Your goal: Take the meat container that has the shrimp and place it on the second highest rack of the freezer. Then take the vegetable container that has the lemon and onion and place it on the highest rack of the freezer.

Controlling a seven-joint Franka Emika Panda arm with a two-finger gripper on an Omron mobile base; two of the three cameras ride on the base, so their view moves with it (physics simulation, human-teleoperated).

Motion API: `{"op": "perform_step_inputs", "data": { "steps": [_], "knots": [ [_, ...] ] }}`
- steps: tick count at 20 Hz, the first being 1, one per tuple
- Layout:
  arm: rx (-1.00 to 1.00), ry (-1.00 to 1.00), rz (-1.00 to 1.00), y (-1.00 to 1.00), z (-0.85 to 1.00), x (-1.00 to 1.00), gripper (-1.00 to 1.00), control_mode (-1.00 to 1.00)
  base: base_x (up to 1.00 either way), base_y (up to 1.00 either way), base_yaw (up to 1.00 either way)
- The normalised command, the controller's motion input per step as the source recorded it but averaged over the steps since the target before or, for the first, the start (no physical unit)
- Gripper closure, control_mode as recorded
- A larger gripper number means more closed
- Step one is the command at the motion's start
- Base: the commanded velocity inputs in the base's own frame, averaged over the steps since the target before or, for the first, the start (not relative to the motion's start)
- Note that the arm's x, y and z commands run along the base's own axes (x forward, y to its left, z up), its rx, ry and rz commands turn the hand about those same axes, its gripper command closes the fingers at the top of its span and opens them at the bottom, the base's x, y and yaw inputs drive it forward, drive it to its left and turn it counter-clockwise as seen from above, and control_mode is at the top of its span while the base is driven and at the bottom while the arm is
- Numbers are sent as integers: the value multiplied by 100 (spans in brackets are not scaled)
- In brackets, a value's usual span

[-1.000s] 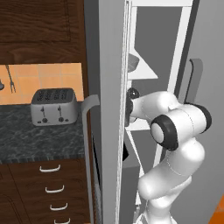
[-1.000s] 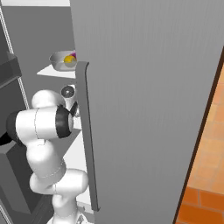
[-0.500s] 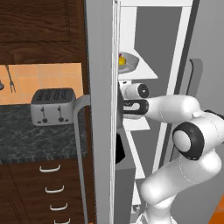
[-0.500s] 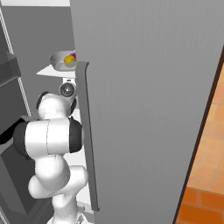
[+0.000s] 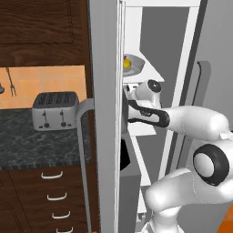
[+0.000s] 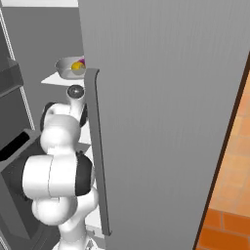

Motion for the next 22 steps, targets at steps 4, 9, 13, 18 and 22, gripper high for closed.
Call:
{"op": "perform_step_inputs", "data": {
  "steps": [4,9,13,18,22],
  "knots": [
    [-1,-30,-8,21,20,-100,-100,-100,0,0,0],
    [0,-3,-1,-23,88,-100,-100,-100,0,0,0],
    [0,10,0,-34,98,-91,-100,-100,0,0,0],
    [0,5,-9,-14,44,-100,-100,-100,0,0,0],
    [0,-13,-14,-28,-27,-100,-100,-100,0,0,0]
  ]
}}
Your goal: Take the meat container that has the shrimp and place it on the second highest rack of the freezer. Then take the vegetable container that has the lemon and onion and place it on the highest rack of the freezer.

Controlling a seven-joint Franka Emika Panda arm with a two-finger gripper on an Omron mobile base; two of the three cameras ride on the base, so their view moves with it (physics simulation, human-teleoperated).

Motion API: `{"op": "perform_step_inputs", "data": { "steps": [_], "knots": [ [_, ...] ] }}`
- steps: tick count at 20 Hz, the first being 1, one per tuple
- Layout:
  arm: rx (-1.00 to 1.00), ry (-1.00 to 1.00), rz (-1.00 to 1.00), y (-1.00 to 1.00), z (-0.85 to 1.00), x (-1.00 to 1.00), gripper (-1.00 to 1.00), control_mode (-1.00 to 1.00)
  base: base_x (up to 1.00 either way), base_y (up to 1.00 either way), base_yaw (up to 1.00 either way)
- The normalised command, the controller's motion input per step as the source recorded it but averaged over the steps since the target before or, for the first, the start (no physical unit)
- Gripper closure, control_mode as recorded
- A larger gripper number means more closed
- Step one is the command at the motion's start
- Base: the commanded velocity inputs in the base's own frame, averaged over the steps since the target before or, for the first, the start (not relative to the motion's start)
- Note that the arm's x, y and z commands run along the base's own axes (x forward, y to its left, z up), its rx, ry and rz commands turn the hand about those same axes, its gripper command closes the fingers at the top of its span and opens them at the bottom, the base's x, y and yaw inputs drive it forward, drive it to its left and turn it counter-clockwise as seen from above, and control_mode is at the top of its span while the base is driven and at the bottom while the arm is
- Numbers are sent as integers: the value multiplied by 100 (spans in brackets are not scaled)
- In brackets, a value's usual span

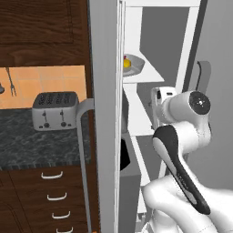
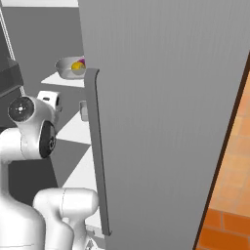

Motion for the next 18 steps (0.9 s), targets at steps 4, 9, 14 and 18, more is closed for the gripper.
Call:
{"op": "perform_step_inputs", "data": {
  "steps": [4,9,14,18],
  "knots": [
    [0,-6,-15,-28,-45,-100,-100,-100,0,0,0],
    [0,0,-14,-25,-50,-100,-100,-100,0,0,0],
    [0,0,-10,-16,-52,-99,-100,-100,0,0,0],
    [0,-2,-2,-9,-40,-89,-100,-100,0,0,0]
  ]
}}
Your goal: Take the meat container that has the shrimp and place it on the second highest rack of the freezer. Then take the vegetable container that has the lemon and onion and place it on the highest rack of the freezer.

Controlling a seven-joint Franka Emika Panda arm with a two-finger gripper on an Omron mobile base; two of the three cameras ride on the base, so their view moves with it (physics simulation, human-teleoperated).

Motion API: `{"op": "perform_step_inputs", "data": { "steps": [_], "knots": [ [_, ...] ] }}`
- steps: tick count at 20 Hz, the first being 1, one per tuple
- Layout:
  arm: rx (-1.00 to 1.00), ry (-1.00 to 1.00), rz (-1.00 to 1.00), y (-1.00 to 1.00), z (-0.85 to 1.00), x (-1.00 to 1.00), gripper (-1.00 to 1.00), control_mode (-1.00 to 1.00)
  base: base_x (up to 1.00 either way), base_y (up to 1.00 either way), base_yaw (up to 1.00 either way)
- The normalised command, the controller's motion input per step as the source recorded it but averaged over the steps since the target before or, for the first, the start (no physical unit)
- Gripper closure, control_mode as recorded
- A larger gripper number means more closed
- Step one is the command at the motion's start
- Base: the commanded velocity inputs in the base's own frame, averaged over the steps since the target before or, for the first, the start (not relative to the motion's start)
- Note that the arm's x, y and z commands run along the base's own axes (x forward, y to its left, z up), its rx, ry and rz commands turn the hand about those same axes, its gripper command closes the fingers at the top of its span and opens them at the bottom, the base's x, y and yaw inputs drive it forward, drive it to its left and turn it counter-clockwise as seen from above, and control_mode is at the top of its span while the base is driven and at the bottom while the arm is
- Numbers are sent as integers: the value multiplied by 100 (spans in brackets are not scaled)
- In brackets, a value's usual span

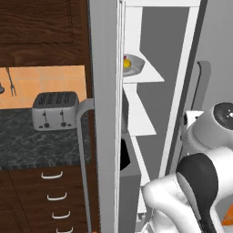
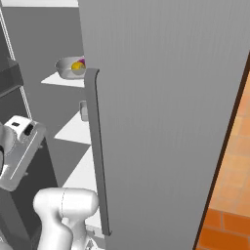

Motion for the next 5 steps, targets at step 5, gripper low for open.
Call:
{"op": "perform_step_inputs", "data": {
  "steps": [5],
  "knots": [
    [0,-19,2,-46,-30,-58,-100,-100,0,0,0]
  ]
}}
